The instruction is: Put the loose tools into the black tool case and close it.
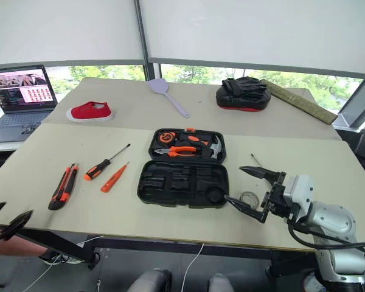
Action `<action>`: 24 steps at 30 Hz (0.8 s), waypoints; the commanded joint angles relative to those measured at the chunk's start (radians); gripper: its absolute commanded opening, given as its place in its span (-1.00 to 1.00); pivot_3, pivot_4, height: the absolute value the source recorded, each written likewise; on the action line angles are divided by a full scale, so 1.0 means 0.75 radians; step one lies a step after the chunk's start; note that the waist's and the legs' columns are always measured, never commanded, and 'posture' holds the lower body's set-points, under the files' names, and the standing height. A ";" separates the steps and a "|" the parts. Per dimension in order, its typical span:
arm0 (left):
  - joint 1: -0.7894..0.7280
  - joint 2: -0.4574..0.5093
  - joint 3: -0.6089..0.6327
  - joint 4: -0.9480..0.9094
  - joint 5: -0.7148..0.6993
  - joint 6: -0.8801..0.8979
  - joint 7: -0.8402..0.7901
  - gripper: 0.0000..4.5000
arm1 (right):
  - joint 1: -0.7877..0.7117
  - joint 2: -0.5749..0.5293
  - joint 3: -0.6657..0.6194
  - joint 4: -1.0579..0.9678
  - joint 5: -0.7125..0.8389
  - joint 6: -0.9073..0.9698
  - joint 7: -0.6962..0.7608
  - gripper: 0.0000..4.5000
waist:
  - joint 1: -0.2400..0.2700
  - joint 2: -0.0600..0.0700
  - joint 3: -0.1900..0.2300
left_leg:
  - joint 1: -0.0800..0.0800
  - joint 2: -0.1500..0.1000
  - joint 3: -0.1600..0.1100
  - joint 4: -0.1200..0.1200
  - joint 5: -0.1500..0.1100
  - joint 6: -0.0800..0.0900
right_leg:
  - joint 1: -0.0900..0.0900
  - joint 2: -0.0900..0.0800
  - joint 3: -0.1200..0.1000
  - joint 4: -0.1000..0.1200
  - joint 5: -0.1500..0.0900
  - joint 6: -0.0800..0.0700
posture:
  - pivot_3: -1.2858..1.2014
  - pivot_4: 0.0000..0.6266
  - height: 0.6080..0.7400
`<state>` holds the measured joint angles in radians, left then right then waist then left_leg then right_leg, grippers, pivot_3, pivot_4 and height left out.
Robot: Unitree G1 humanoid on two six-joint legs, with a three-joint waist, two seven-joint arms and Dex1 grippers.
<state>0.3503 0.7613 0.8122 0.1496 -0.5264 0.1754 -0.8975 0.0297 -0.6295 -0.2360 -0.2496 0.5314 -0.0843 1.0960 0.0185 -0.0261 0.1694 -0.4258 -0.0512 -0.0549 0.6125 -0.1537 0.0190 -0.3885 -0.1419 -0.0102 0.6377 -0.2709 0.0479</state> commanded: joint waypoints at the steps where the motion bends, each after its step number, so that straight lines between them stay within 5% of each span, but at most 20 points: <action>1: -0.073 0.121 0.034 -0.140 -0.115 0.172 0.003 0.97 | 0.019 0.000 -0.013 -0.057 0.014 -0.037 0.005 1.00 | 0.010 -0.002 0.000 | -0.001 0.000 0.000 0.000 0.000 0.000 | 0.000 -0.003 -0.002 0.001 0.000 0.000 | 0.03 -0.52 1.00; 5: -0.231 0.246 -0.117 -0.239 -0.116 0.414 0.090 0.97 | 0.017 -0.001 -0.011 -0.061 0.024 -0.032 0.003 1.00 | 0.009 -0.002 0.000 | -0.004 0.000 0.001 0.000 0.000 -0.001 | -0.001 -0.005 -0.003 0.002 0.000 0.001 | 0.03 -0.52 1.00; 10: -0.722 0.393 -0.654 -0.226 0.024 0.716 0.139 0.97 | -0.013 -0.002 0.015 -0.059 0.034 -0.012 0.011 1.00 | 0.020 -0.002 0.001 | -0.002 -0.004 0.002 0.000 0.001 -0.002 | -0.001 0.010 -0.007 0.006 0.006 0.010 | 0.03 -0.52 1.00; 16: -1.128 0.308 -1.024 0.142 0.297 0.575 0.093 0.97 | -0.044 -0.003 0.013 -0.091 0.048 0.005 -0.014 1.00 | -0.023 -0.002 0.001 | 0.000 -0.005 0.002 -0.001 0.006 0.001 | -0.001 0.022 0.003 0.007 0.012 0.004 | 0.03 -0.52 1.00; 22: -1.385 0.176 -1.168 0.500 0.465 0.475 0.100 0.97 | -0.035 0.003 0.018 -0.144 0.050 0.017 -0.049 1.00 | -0.028 -0.004 0.002 | -0.001 -0.004 0.003 -0.004 0.009 0.006 | -0.003 0.025 0.002 0.008 0.013 0.000 | 0.03 -0.52 1.00; 24: -1.430 0.132 -1.189 0.584 0.504 0.450 0.105 0.80 | -0.020 0.005 0.019 -0.164 0.044 0.014 -0.066 1.00 | -0.027 -0.006 0.003 | -0.001 -0.004 0.003 -0.001 0.009 0.006 | -0.002 0.025 0.002 0.008 0.013 0.000 | 0.03 -0.52 1.00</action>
<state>-0.6860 0.8700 -0.0777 0.5434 -0.1793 0.5411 -0.8247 0.0111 -0.6280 -0.2071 -0.3282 0.5526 -0.0745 1.0632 -0.0014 -0.0306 0.1718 -0.4263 -0.0544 -0.0529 0.6124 -0.1470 0.0239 -0.3897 -0.1237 -0.0089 0.6438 -0.2614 0.0478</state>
